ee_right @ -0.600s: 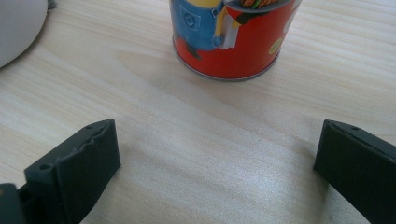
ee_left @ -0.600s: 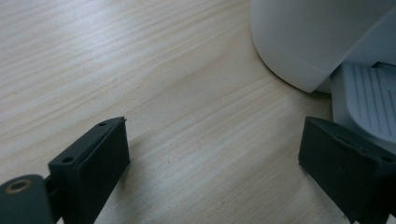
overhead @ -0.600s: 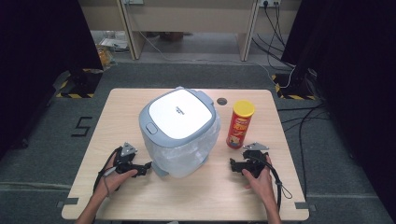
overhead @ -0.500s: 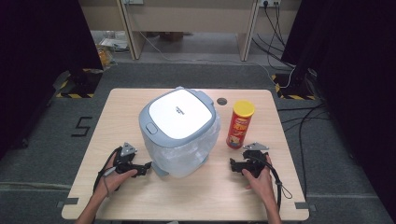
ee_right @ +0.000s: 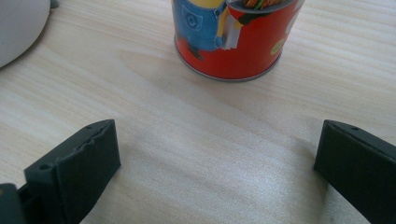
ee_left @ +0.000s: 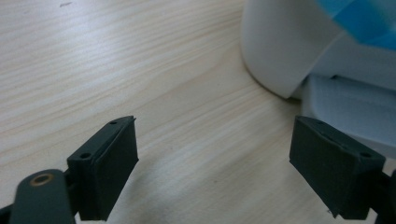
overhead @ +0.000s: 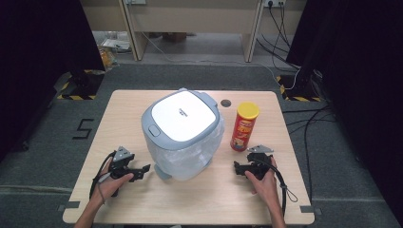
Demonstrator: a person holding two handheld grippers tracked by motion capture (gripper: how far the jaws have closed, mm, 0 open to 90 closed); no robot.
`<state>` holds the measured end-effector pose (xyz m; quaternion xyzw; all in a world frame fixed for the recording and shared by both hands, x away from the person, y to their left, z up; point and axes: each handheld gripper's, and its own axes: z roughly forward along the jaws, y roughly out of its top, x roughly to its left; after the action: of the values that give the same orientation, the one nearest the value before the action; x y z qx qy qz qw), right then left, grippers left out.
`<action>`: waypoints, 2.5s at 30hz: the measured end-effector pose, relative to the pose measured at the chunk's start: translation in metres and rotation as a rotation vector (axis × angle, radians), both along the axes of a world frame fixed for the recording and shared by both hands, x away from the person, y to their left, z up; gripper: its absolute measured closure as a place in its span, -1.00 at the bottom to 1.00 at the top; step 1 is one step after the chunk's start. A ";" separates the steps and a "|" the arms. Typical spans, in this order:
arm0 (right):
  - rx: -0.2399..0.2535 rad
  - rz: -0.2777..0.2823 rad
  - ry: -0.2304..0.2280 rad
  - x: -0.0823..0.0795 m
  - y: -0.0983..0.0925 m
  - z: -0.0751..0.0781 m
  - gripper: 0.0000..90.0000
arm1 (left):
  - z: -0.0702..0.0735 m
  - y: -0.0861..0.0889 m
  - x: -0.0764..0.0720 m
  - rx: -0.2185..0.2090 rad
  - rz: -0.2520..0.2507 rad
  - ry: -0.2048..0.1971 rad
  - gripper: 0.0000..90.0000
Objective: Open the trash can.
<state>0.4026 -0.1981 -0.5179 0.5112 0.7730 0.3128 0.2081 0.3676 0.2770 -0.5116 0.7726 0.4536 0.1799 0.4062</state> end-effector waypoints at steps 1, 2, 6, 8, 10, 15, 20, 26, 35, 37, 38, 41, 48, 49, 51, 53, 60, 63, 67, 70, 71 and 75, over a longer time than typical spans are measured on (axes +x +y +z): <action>-0.001 0.001 -0.001 0.000 0.000 0.000 -0.99 | 0.004 -0.002 -0.003 -0.003 -0.004 -0.011 -0.67; -0.001 0.002 -0.001 0.000 0.000 0.000 -0.99 | 0.004 -0.002 -0.003 -0.003 -0.004 -0.011 -0.67; -0.001 0.002 -0.001 0.000 0.000 0.000 -0.99 | 0.011 -0.007 -0.008 -0.029 -0.031 -0.021 -0.67; -0.001 0.002 -0.001 0.000 0.000 0.000 -0.99 | 0.013 -0.013 -0.011 -0.048 -0.050 -0.019 -0.67; -0.002 0.003 -0.001 0.000 0.000 0.000 -0.99 | 0.012 -0.019 -0.012 -0.053 -0.060 -0.020 -0.67; -0.001 0.001 0.000 0.000 0.000 0.000 -0.99 | 0.006 -0.034 -0.010 -0.037 -0.068 -0.017 -0.67; -0.003 0.001 0.001 -0.001 0.000 0.000 -0.99 | 0.001 -0.039 -0.007 -0.033 -0.022 -0.014 -0.79; 0.007 0.011 -0.018 -0.010 0.005 0.002 -0.66 | -0.002 -0.038 -0.006 -0.042 -0.013 0.003 -0.85; 0.055 0.153 -0.101 -0.034 0.040 0.024 -0.61 | -0.003 -0.038 -0.005 -0.047 -0.012 0.017 -0.85; 0.068 0.172 -0.108 -0.037 0.047 0.027 -0.61 | -0.002 -0.039 -0.005 -0.031 -0.010 0.011 -0.86; 0.074 0.181 -0.112 -0.038 0.051 0.028 -0.61 | -0.002 -0.040 -0.005 -0.029 -0.008 0.008 -0.87; 0.097 0.200 -0.122 -0.041 0.060 0.032 -0.61 | -0.003 -0.039 -0.005 -0.034 -0.006 0.014 -0.89; 0.159 0.232 -0.160 -0.042 0.077 0.039 -0.60 | -0.003 -0.039 -0.005 -0.034 -0.005 0.016 -0.89; 0.169 0.236 -0.169 -0.042 0.079 0.039 -0.59 | -0.003 -0.039 -0.005 -0.035 -0.005 0.014 -0.89; 0.183 0.233 -0.169 -0.041 0.081 0.039 -0.59 | -0.003 -0.039 -0.005 -0.035 -0.005 0.013 -0.89; 0.204 0.224 -0.183 -0.037 0.085 0.038 -0.63 | -0.003 -0.039 -0.005 -0.034 -0.006 0.014 -0.89; 0.183 0.190 -0.181 -0.024 0.086 0.039 -0.68 | -0.004 -0.043 -0.003 -0.045 0.000 0.011 -0.92; 0.170 0.174 -0.193 -0.017 0.089 0.039 -0.67 | -0.005 -0.046 -0.002 -0.048 0.005 0.007 -0.94; 0.170 0.162 -0.198 -0.003 0.091 0.039 -0.67 | -0.006 -0.049 0.000 -0.044 0.018 -0.012 -0.99; 0.163 0.156 -0.204 0.003 0.093 0.039 -0.64 | -0.006 -0.051 0.000 -0.053 0.027 -0.012 -1.00; 0.162 0.154 -0.203 0.009 0.096 0.039 -0.62 | -0.006 -0.052 0.001 -0.048 0.034 -0.022 -1.00; 0.133 0.156 -0.209 0.021 0.102 0.042 -0.59 | -0.006 -0.055 0.002 -0.043 0.043 -0.035 -1.00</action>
<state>0.4240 -0.0961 -0.4761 0.4270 0.7619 0.4301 0.2282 0.3699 0.2222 -0.5179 0.7505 0.4667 0.1925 0.4264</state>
